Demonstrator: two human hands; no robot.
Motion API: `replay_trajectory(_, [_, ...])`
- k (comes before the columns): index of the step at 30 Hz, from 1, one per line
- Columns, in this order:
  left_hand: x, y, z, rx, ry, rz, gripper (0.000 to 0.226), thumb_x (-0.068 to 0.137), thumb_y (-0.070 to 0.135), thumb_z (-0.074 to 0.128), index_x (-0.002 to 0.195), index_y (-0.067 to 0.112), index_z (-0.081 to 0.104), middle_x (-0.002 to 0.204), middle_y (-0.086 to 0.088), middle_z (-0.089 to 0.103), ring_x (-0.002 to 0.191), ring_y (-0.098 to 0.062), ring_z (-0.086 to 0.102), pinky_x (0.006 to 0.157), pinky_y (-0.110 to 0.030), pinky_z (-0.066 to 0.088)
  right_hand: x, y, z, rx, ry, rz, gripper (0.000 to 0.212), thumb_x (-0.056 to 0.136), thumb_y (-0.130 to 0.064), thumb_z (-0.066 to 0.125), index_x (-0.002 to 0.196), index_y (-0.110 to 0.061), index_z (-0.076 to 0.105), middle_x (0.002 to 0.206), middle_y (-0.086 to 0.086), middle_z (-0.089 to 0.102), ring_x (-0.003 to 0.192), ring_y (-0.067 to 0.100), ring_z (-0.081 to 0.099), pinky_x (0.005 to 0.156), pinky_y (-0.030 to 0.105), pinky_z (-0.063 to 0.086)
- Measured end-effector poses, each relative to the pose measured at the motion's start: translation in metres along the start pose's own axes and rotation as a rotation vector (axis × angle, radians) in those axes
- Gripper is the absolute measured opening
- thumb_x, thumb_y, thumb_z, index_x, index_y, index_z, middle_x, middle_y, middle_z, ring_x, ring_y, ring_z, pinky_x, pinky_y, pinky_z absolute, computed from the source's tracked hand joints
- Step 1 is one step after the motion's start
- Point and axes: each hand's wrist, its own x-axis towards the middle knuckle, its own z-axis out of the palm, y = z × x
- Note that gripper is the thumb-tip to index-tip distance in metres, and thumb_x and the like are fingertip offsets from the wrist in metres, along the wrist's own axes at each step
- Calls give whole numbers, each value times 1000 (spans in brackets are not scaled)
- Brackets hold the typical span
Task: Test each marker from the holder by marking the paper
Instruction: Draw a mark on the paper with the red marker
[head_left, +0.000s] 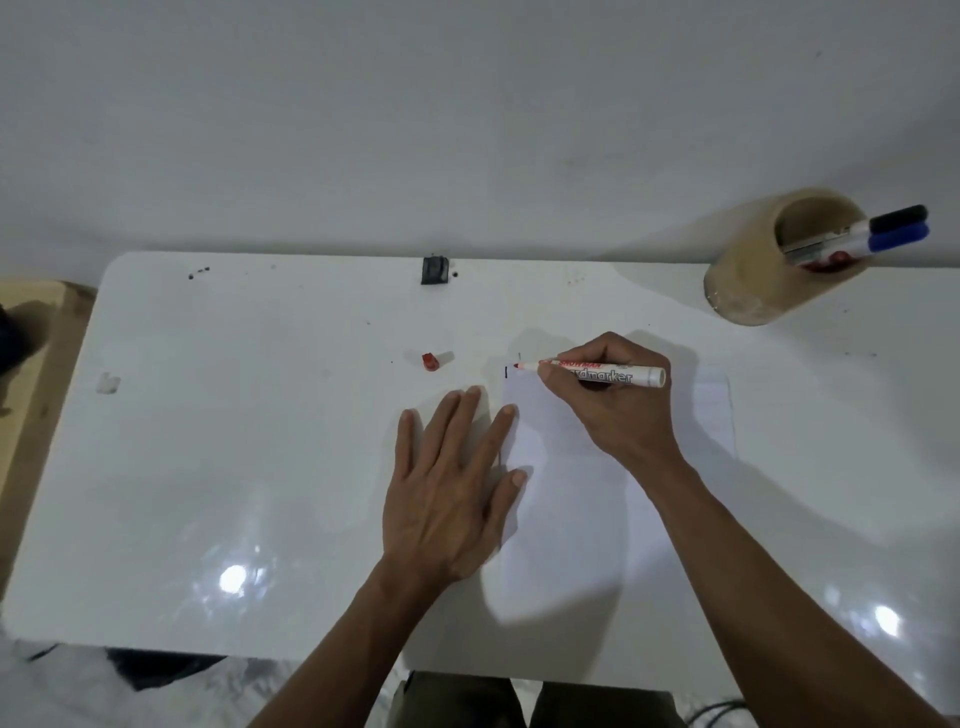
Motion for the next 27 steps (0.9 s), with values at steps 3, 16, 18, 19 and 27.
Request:
replay_trajectory(3, [0,-1,2,6,-2,1,62,99,56,37,155,32,28,164,-6,28,155,-24,17,123,-58,15,1,2,2,1,-11,1,14,78,-11,86,76,-4,75,72,6,76,60,15,68,56,23,50])
replay_trajectory(16, [0,-1,6,13,29,3,63,98,57,39,155,32,27,165,-6,25,156,-23,14,122,-59,16,1,3,5,-72,4,-2,14,78,-16,87,76,-8,76,71,0,75,62,18,69,56,29,54])
replay_trajectory(18, [0,-1,6,12,32,4,63,98,57,39,155,32,27,165,-6,26,156,-23,14,123,-58,15,2,4,5,-95,-4,-11,14,78,-16,87,76,-8,75,71,-1,75,62,18,69,56,30,54])
replay_trajectory(19, [0,-1,6,11,35,5,63,98,57,39,155,32,28,165,-6,26,155,-24,15,123,-58,15,2,4,4,-103,-8,-16,14,79,-16,86,76,-8,75,71,-1,75,62,18,69,56,29,54])
replay_trajectory(27, [-1,-1,7,12,45,-1,63,98,56,40,155,32,28,165,-5,26,155,-23,16,122,-58,16,0,4,3,-94,-31,-9,15,77,-13,86,73,-7,73,69,2,75,60,21,68,53,26,52])
